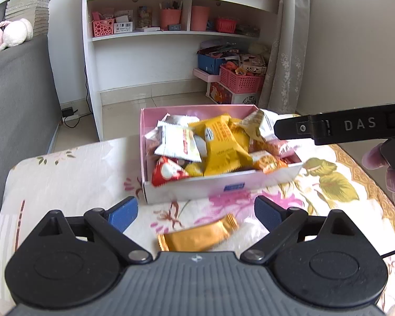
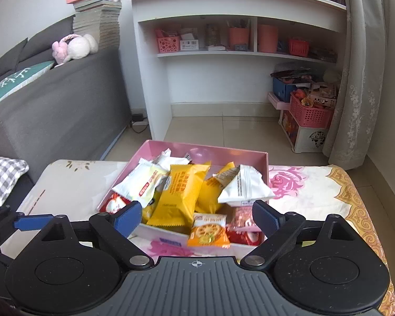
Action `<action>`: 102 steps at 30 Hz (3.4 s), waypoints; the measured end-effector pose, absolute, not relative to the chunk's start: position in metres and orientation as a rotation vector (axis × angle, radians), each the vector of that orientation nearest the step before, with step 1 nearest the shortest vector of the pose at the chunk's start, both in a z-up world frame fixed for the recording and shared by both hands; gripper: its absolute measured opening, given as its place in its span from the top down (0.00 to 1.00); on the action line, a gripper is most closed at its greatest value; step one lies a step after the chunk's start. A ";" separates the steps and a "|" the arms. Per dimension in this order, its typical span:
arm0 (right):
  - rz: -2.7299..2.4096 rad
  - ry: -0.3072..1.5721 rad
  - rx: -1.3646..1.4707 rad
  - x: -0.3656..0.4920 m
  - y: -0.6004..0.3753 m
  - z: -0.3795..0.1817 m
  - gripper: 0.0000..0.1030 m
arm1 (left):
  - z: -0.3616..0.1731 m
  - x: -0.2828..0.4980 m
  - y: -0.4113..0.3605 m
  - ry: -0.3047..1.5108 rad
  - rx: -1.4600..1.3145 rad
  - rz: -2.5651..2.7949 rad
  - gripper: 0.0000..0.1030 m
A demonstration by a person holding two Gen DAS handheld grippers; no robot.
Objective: Organize snacks
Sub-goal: 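Move both tools back over the last two snacks, then grasp the clear-wrapped white cake bar with left tool while right tool grasps gold bar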
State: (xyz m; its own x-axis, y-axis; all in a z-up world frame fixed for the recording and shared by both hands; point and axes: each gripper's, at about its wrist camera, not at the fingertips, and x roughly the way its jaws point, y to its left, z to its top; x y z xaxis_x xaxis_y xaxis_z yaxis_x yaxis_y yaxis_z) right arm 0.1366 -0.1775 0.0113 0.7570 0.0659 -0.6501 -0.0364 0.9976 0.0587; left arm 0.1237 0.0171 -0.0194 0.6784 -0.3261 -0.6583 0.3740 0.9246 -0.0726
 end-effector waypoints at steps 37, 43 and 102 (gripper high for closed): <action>0.104 0.786 -0.100 0.046 -0.186 -0.054 0.02 | -0.069 0.098 0.024 0.733 0.156 -0.533 0.02; 0.112 0.811 -0.106 0.048 -0.188 -0.062 0.02 | -0.079 0.111 0.004 0.755 0.175 -0.584 0.16; 0.534 0.763 -0.405 0.143 -0.067 -0.107 0.13 | -0.089 0.101 0.111 0.879 0.195 -0.483 0.37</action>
State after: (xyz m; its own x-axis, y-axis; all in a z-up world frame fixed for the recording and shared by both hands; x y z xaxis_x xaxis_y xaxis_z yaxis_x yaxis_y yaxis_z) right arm 0.1428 -0.0675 -0.1070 0.6025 0.3051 -0.7375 -0.5883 0.7943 -0.1519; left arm 0.1008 0.1105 -0.0889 0.5395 -0.3247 -0.7769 0.4817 0.8758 -0.0315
